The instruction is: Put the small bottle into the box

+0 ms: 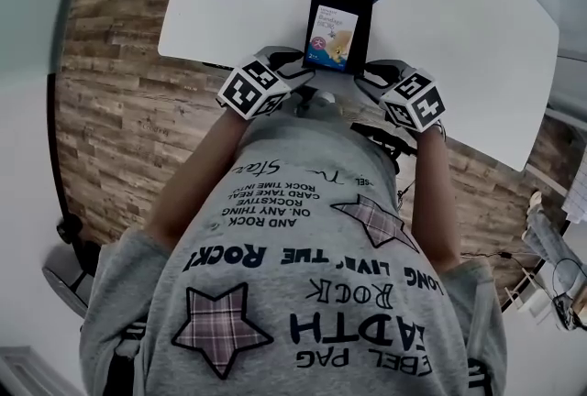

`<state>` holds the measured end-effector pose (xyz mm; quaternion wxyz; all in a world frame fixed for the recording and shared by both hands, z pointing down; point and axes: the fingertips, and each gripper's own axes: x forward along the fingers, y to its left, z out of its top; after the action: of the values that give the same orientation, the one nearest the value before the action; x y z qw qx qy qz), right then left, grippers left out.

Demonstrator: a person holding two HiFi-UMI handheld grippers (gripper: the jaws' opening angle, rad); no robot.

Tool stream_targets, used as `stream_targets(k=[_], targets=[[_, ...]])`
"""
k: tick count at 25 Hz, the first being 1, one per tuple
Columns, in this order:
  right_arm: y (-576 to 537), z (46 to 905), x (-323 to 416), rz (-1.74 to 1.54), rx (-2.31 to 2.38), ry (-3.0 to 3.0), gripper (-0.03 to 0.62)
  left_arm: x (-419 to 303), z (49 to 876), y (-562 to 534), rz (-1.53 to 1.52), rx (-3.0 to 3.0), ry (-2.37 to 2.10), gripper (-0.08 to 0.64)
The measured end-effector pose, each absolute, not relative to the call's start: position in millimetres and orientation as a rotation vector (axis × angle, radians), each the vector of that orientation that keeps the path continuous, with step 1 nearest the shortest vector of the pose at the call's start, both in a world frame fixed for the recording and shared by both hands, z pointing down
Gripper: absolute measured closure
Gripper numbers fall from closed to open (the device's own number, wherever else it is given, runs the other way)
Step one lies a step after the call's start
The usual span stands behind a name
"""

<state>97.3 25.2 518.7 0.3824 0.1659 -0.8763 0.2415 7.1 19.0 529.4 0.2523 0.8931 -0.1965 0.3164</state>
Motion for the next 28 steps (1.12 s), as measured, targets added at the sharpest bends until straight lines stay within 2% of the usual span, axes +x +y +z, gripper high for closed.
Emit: stream_targets(k=[28], targets=[[23.4, 519.0, 100.8, 0.58, 0.372, -2.232, 0.463, 8.7, 529.3, 20.8, 0.852, 2.417, -0.498, 0.382]])
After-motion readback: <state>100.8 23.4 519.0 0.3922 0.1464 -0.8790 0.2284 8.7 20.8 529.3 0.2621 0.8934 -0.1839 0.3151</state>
